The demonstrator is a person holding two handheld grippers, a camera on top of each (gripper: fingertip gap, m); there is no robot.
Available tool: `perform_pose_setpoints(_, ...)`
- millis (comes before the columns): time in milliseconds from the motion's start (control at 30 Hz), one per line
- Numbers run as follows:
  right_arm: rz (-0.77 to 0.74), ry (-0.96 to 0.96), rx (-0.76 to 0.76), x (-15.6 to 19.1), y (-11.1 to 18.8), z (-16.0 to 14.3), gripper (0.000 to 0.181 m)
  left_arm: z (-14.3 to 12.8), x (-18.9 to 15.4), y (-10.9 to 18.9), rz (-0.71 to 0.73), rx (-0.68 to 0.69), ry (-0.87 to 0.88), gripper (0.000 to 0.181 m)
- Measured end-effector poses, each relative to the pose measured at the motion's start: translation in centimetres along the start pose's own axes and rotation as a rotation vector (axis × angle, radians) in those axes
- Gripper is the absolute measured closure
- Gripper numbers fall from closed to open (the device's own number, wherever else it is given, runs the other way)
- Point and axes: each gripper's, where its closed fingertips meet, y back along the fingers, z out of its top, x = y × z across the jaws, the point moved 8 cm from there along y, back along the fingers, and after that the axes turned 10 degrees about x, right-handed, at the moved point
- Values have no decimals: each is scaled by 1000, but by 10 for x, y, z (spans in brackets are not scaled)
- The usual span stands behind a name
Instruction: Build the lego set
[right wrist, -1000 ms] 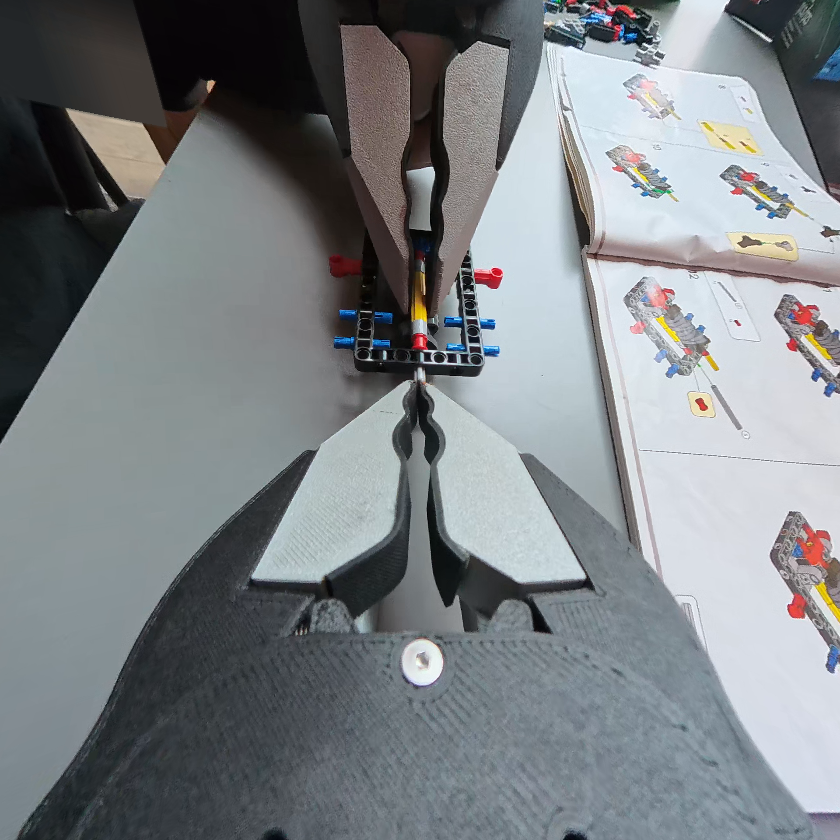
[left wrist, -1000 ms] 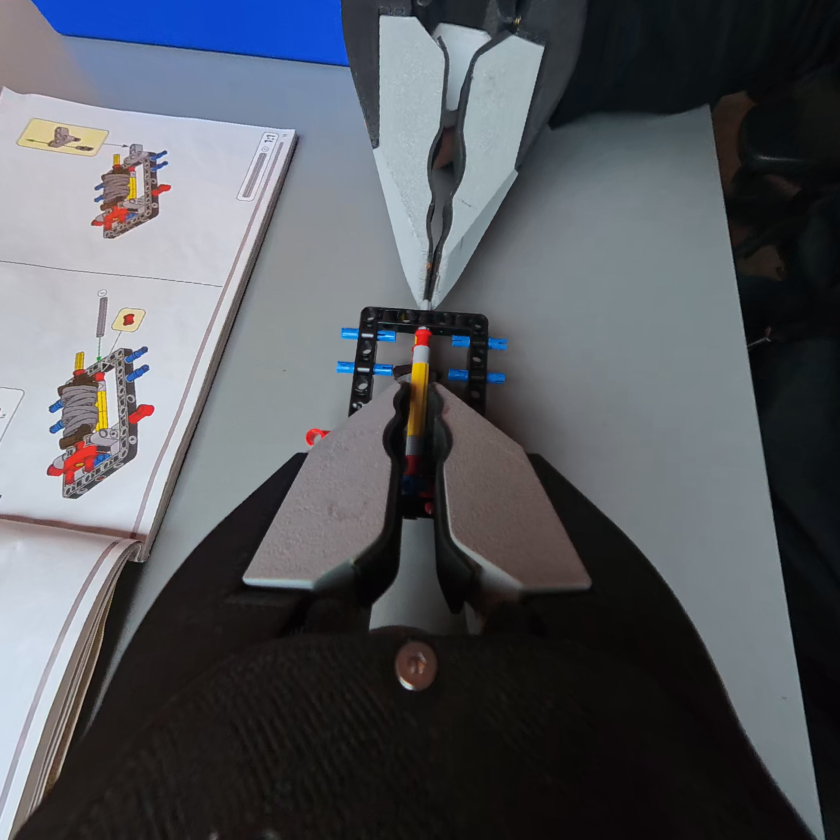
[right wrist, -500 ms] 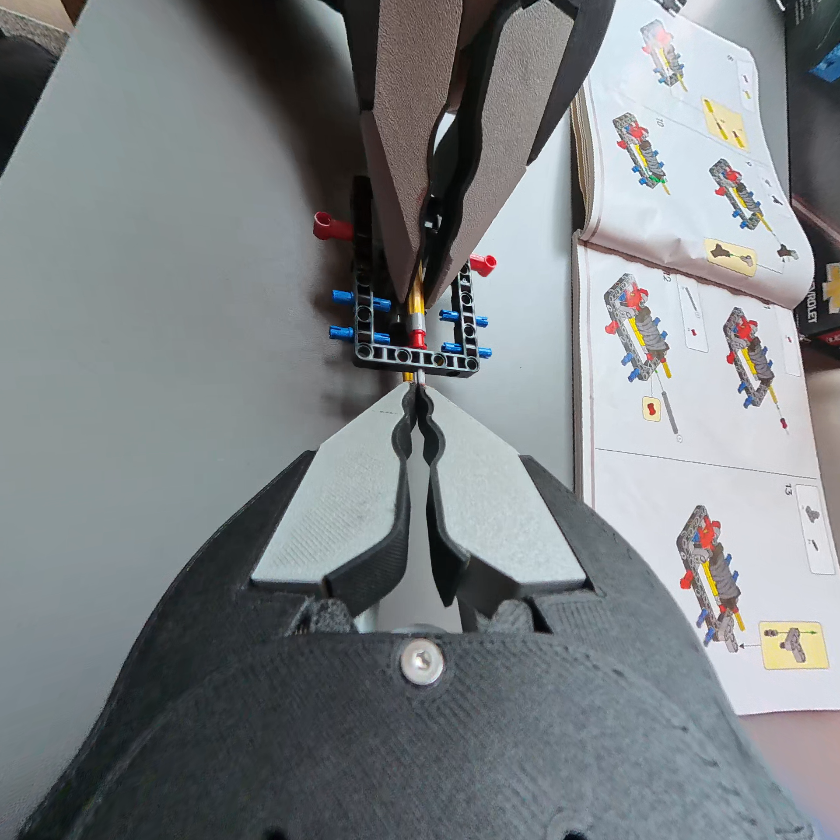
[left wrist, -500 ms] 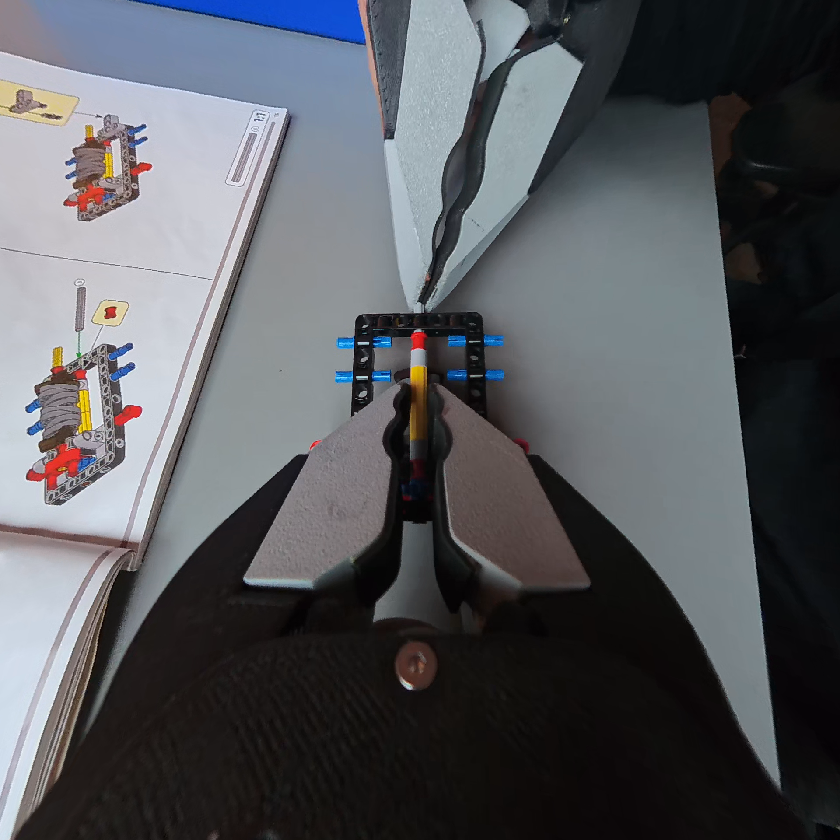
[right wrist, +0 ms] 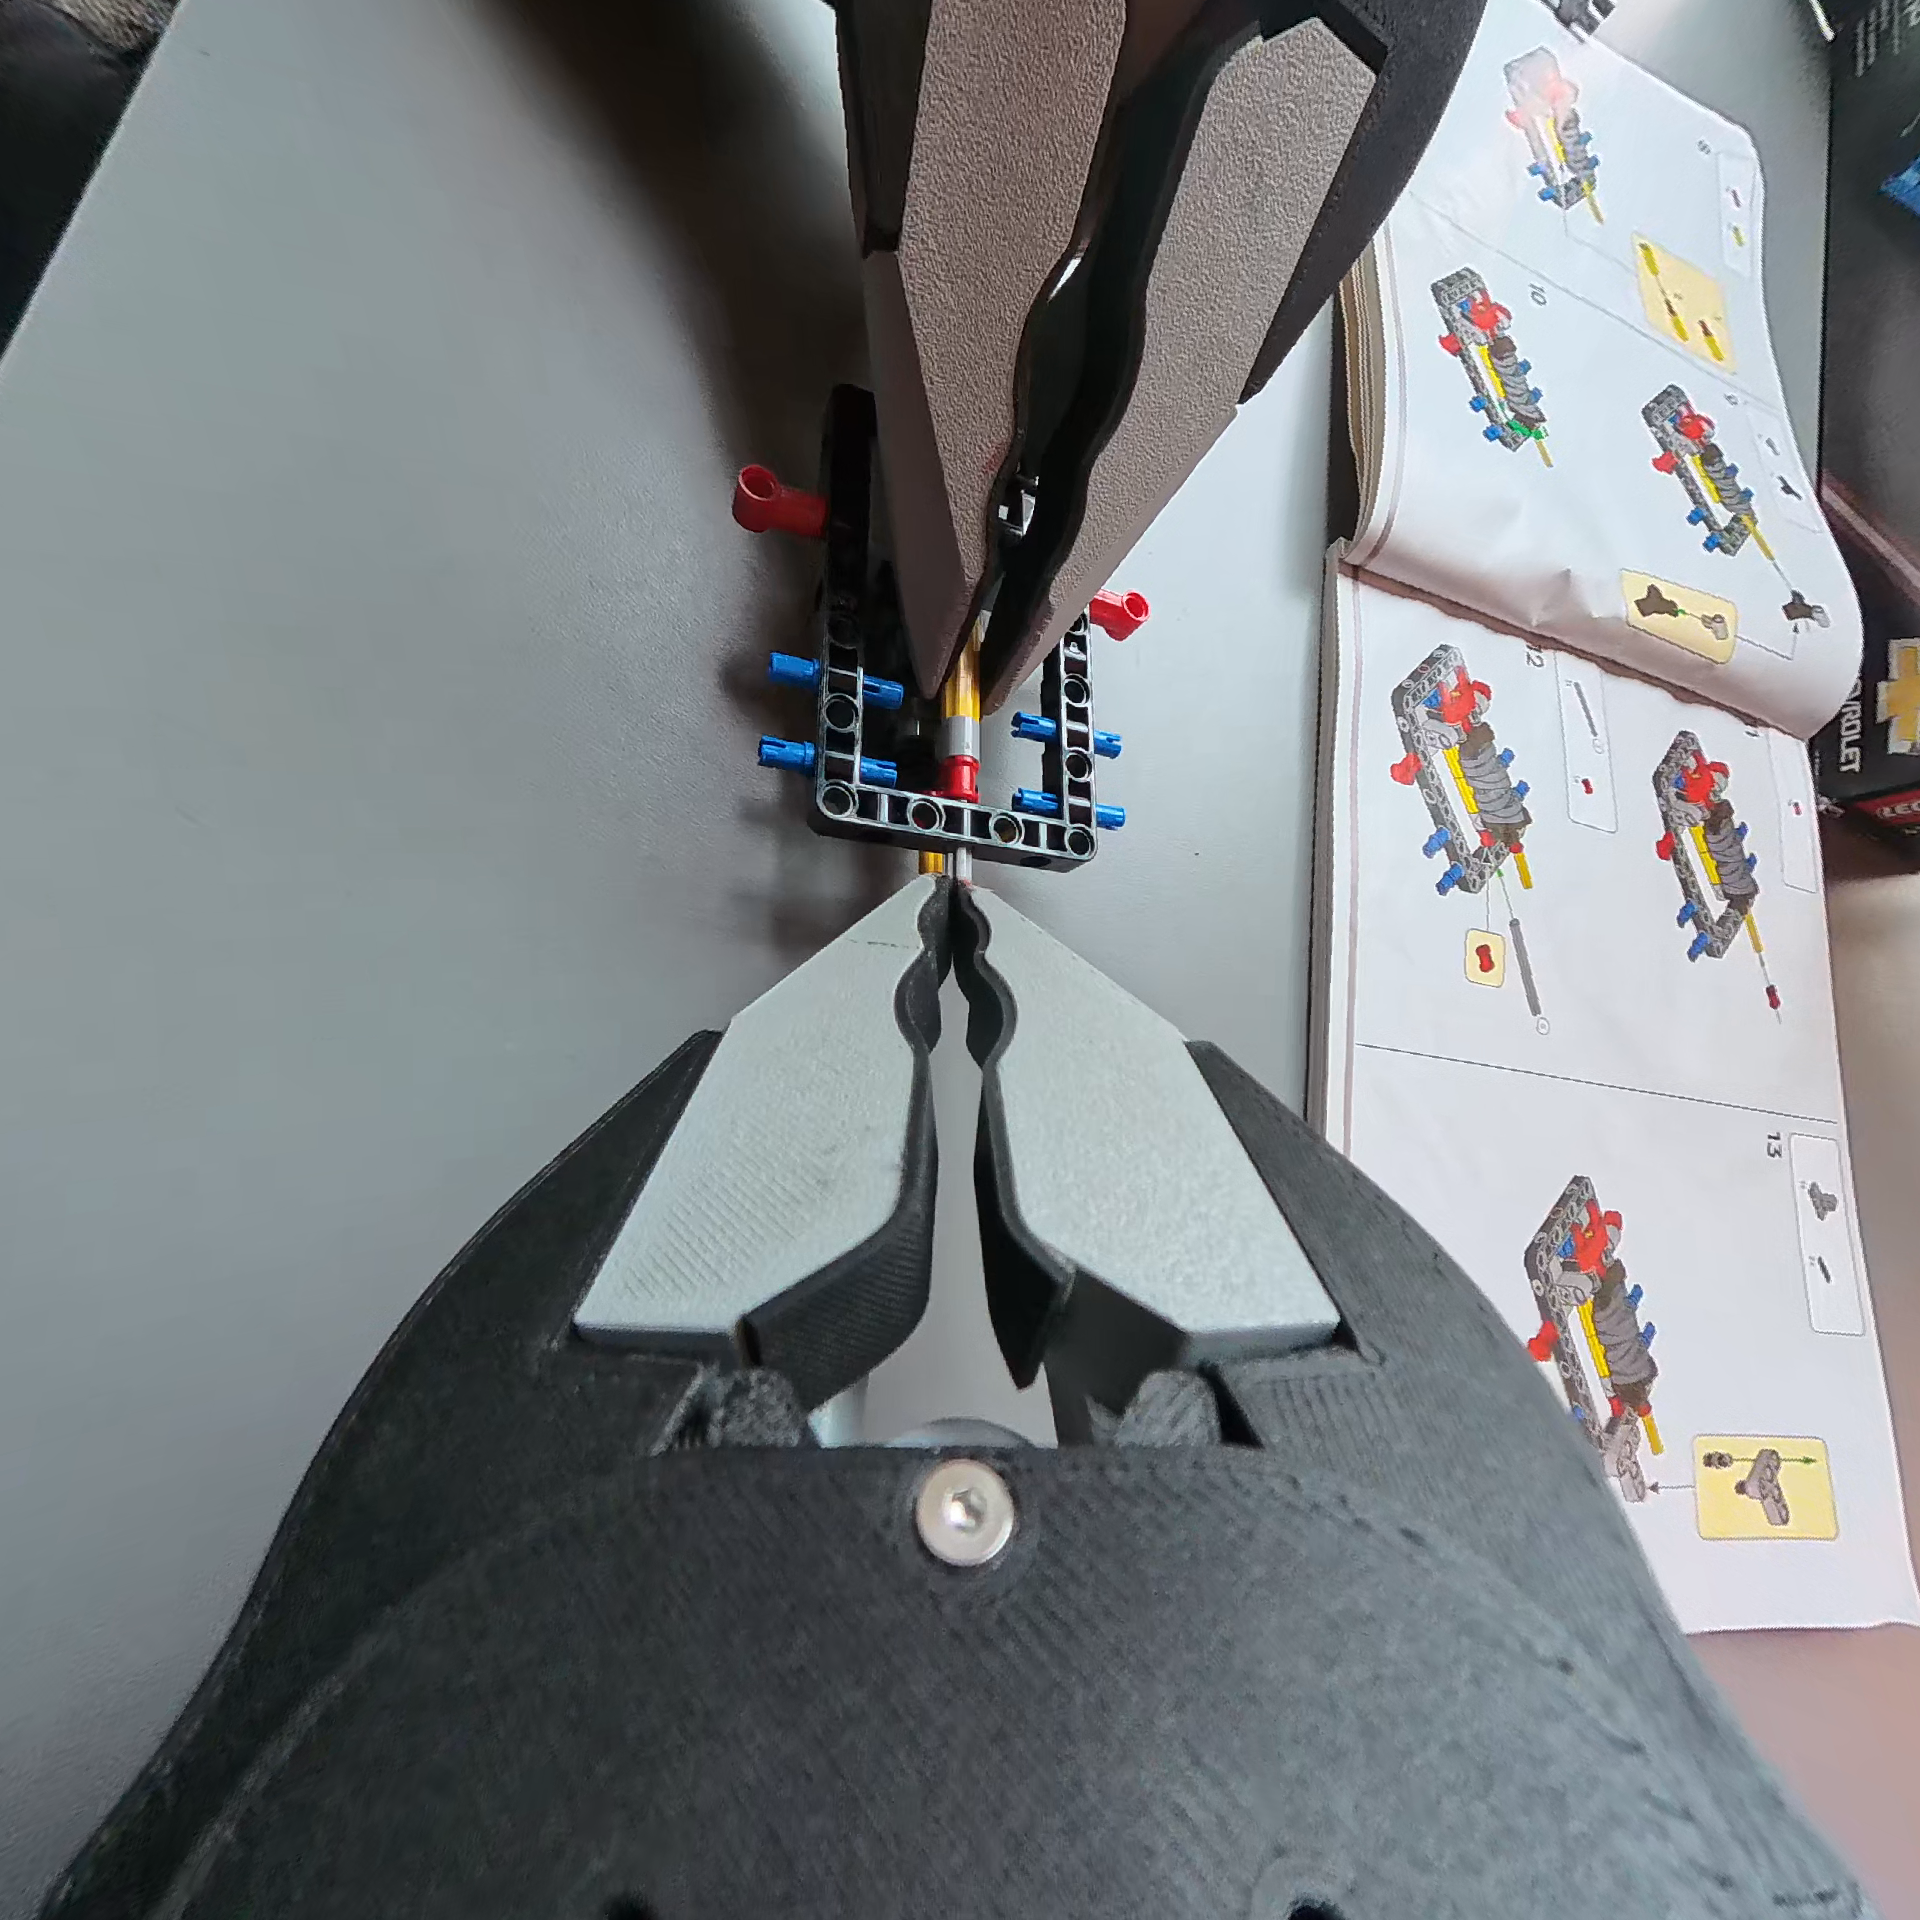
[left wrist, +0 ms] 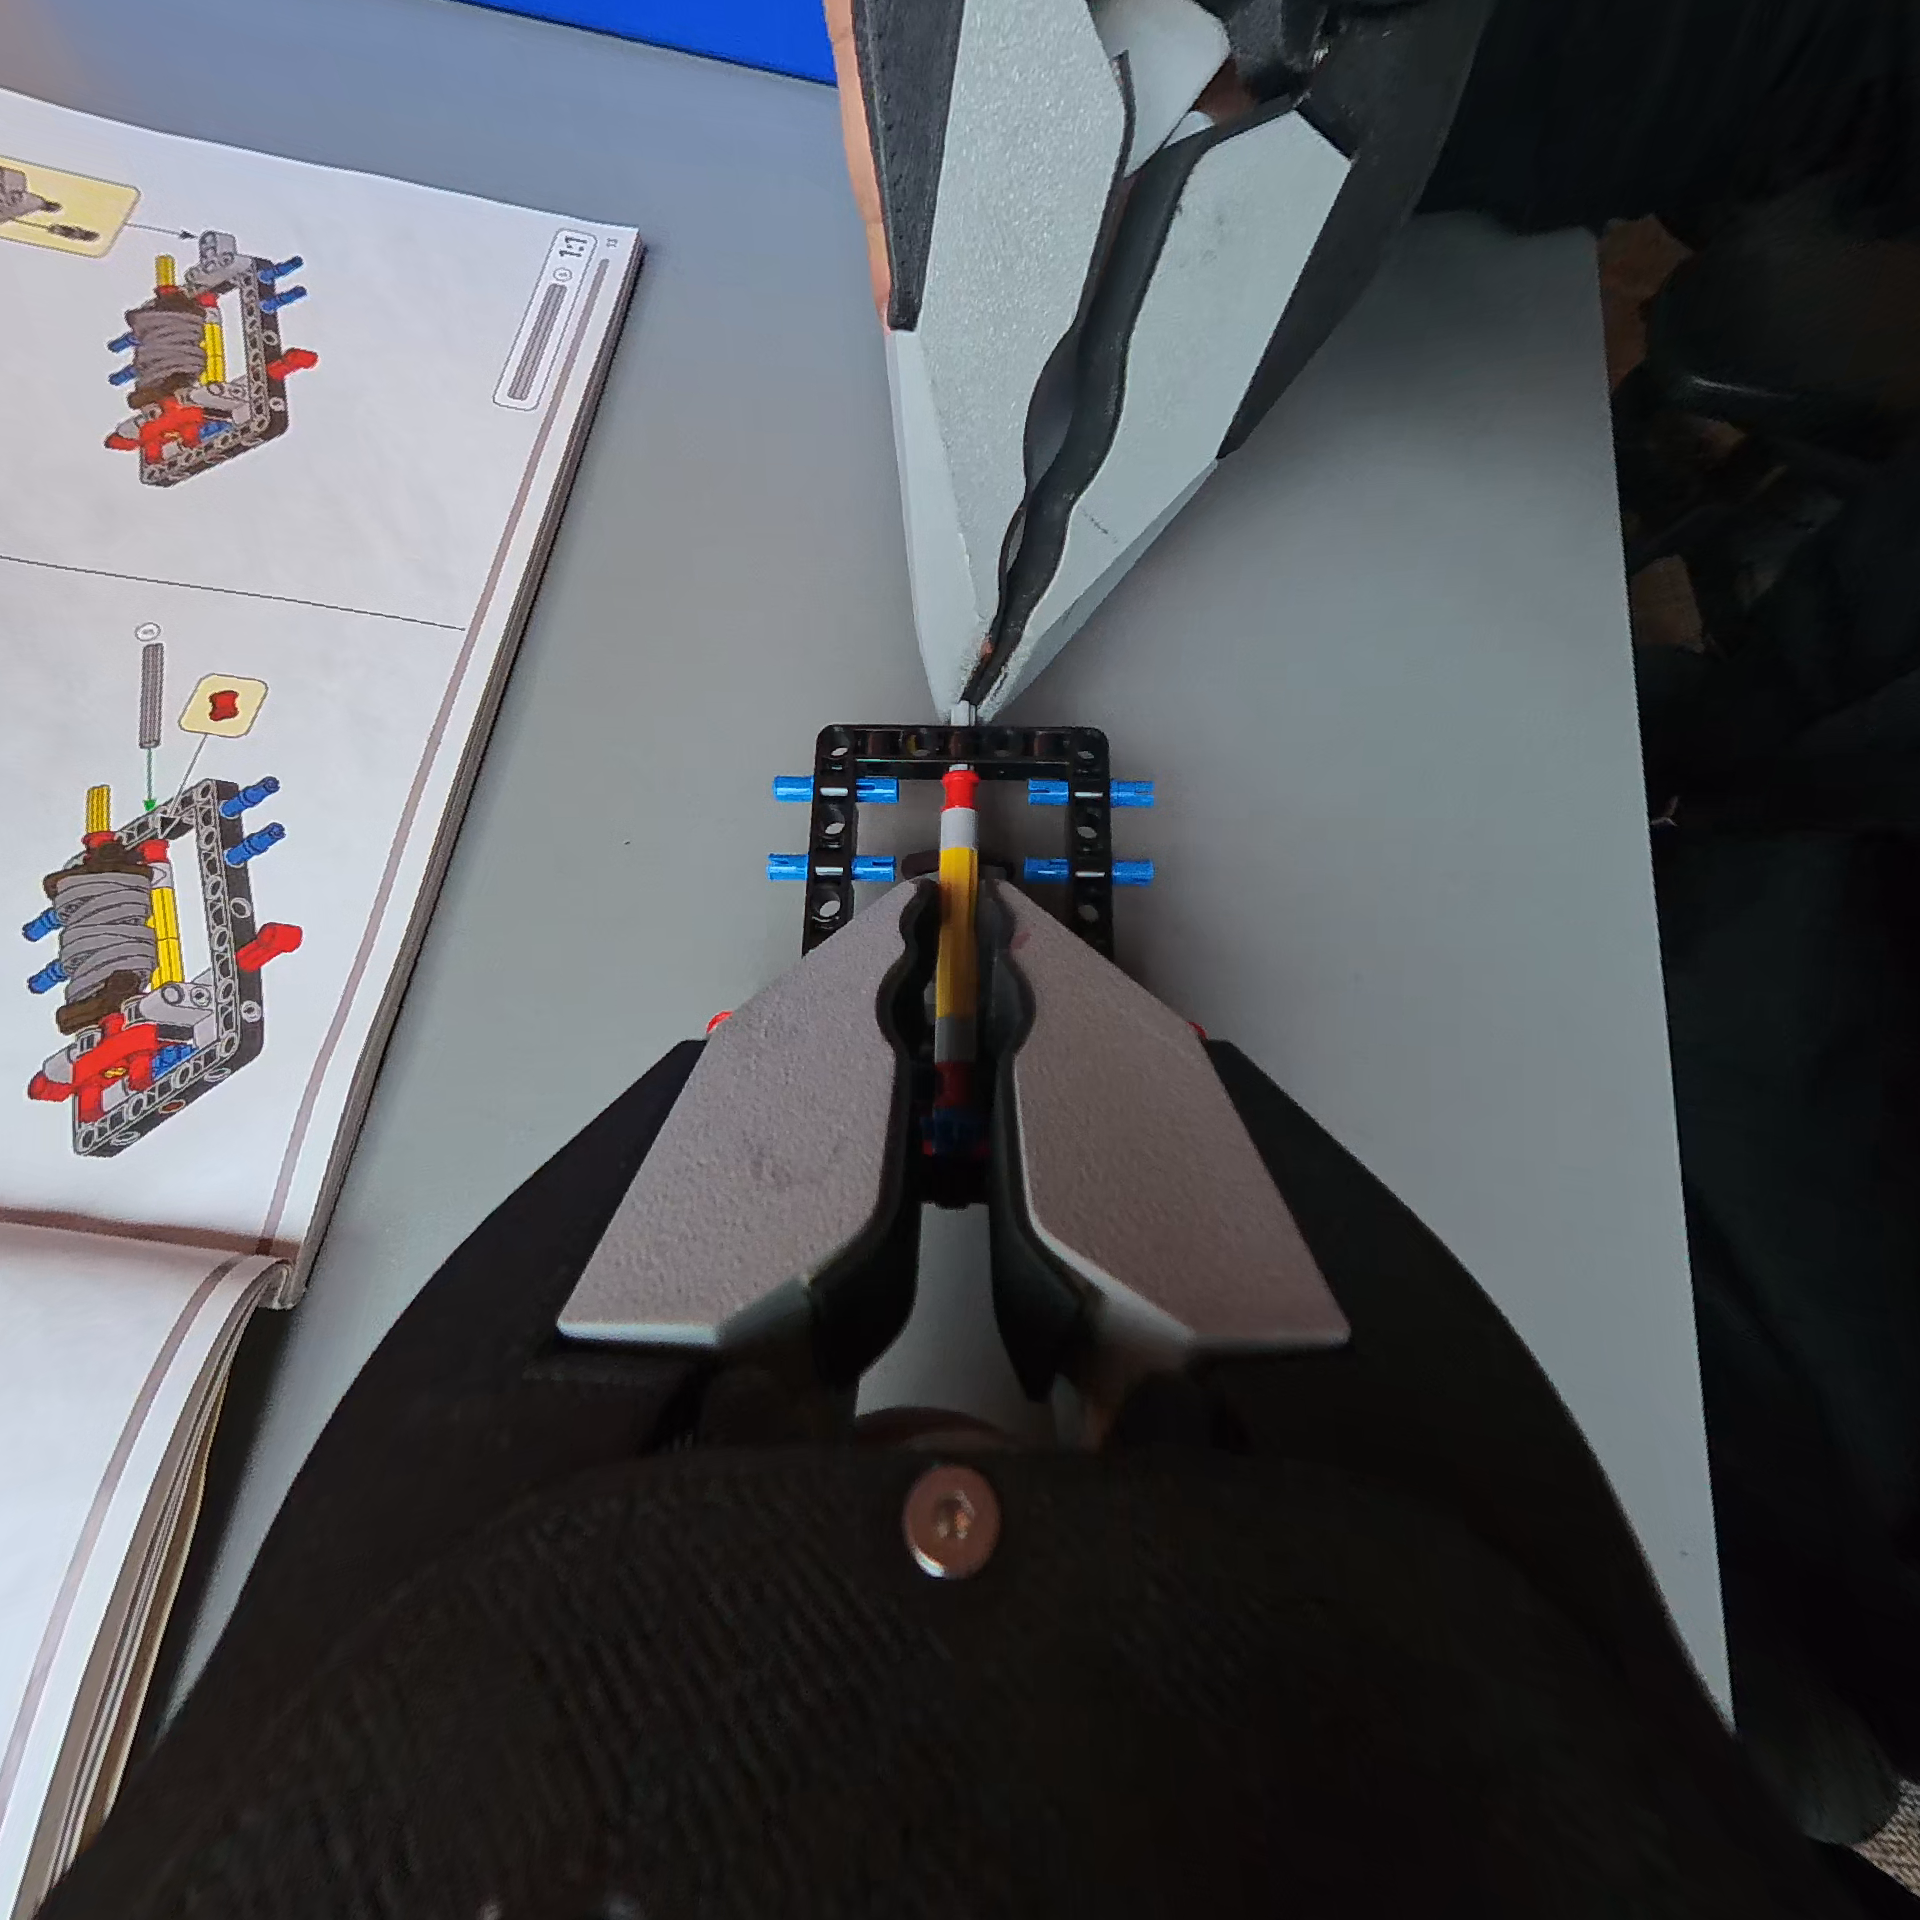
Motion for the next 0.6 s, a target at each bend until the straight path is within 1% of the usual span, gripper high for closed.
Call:
perform_pose_setpoints(400,13,9,-10,2,-1,0,181,0,-3,0,17,18,-32,178)
perform_pose_setpoints(500,-13,7,-43,2,-2,-5,181,1,-4,0,47,22,-58,176)
perform_pose_setpoints(600,34,-54,-70,1,-4,-15,181,1,-5,-1,99,9,-119,176)
